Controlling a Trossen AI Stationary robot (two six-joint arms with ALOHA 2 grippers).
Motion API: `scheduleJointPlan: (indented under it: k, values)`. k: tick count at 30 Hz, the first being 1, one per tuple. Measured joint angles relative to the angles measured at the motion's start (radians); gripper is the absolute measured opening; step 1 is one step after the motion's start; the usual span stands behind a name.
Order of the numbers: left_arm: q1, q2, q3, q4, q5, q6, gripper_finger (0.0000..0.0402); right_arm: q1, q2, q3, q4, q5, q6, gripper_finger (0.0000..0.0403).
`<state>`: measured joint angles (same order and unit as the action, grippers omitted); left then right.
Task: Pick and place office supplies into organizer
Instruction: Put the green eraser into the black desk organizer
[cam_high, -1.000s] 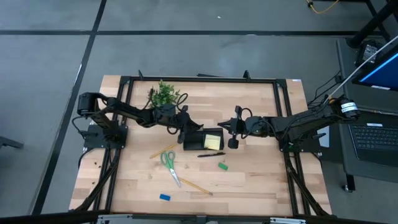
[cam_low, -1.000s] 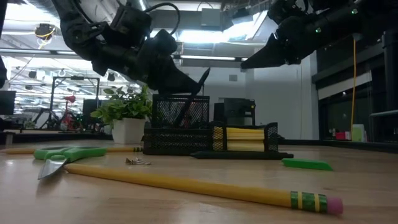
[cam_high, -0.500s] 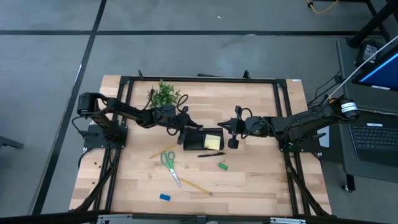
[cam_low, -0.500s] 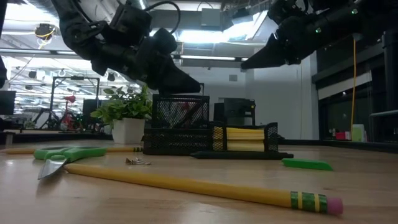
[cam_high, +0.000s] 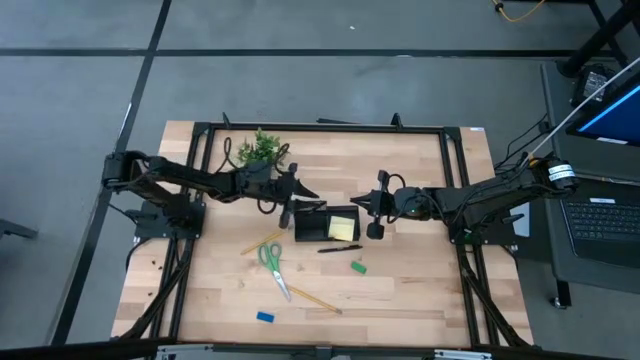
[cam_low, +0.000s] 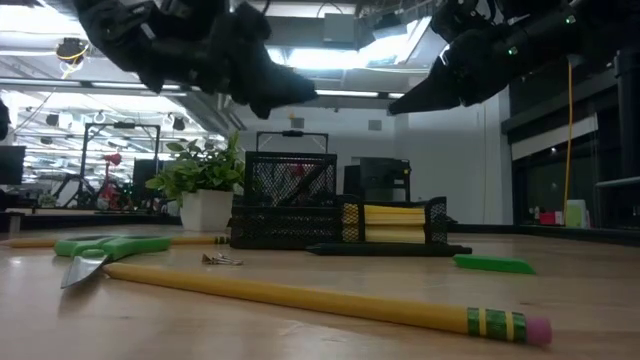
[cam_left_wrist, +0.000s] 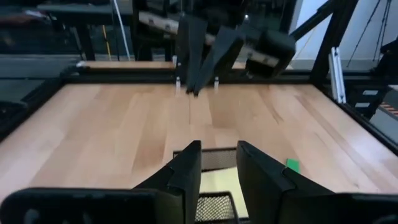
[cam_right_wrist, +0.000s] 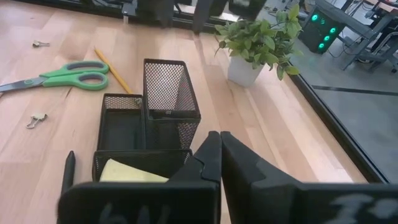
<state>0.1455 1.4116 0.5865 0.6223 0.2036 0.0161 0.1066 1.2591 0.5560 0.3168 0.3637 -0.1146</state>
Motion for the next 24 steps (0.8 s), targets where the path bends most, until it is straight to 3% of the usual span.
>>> scheduleJointPlan:
  k: [16,24]
  values:
    - [-0.134,-0.146,0.000,-0.190,0.000,0.084,0.0103,0.000,0.000,0.000,-0.005,0.000,0.008,0.0007]
    - [-0.183,-0.159,0.000,-0.251,0.000,0.077,0.0098,0.036,0.000,0.000,-0.073,-0.054,0.133,0.0007]
